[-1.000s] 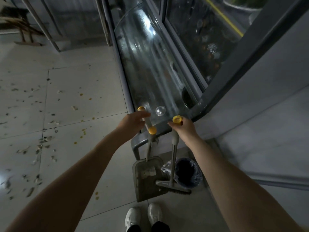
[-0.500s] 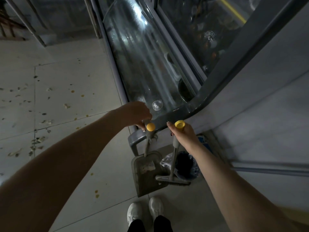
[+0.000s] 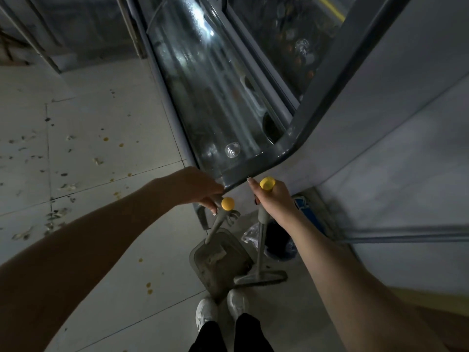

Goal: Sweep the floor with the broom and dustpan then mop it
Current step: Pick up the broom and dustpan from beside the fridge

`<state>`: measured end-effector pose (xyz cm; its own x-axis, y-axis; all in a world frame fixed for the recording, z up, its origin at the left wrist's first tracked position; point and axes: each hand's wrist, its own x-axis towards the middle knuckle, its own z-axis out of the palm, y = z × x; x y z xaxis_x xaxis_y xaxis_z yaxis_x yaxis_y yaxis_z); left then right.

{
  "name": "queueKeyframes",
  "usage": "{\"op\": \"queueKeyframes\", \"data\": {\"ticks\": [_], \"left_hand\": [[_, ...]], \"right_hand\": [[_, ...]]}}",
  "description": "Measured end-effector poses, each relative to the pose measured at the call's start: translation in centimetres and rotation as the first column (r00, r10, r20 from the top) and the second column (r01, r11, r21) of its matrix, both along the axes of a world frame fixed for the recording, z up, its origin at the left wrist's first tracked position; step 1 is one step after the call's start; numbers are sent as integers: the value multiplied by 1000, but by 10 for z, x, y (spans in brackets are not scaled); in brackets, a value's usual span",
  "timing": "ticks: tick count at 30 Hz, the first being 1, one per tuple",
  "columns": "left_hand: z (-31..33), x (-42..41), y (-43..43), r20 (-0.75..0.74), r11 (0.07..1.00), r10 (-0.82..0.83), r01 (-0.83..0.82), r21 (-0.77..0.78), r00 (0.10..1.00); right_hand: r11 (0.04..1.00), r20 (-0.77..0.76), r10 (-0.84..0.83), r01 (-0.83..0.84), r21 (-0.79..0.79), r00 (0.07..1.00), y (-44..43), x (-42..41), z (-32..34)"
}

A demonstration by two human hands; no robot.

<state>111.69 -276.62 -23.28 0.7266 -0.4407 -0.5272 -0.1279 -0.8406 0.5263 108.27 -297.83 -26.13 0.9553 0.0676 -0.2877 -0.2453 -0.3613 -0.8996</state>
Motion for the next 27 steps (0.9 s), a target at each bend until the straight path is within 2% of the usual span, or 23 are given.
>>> {"op": "queueKeyframes", "data": {"ticks": [2,4,5,6,12,17,22,27], "left_hand": [[-1,-18,9,101,982,-163,151,110,981],[6,-31,16,194,876,-425,347,334,884],[9,-38,19,231,833,-496,383,400,837],[12,-46,22,238,830,-500,382,407,833],[23,-86,26,221,898,-404,339,281,888],[35,-113,38,157,947,-267,228,226,951],[56,-142,43,123,989,-21,3,148,992],[78,-182,54,17,968,230,-231,96,973]], "right_hand": [[1000,15,12,-12,10,1000,3,-8,7],[1000,22,15,-15,16,1000,5,-13,13],[1000,30,8,-8,16,1000,5,-16,15],[1000,36,1,-2,17,999,6,-20,18],[999,73,-15,13,35,997,13,-43,41],[998,69,-29,24,60,997,20,-65,60],[996,73,-13,6,88,997,19,-87,73],[992,132,63,-77,102,989,20,-105,95]]}}
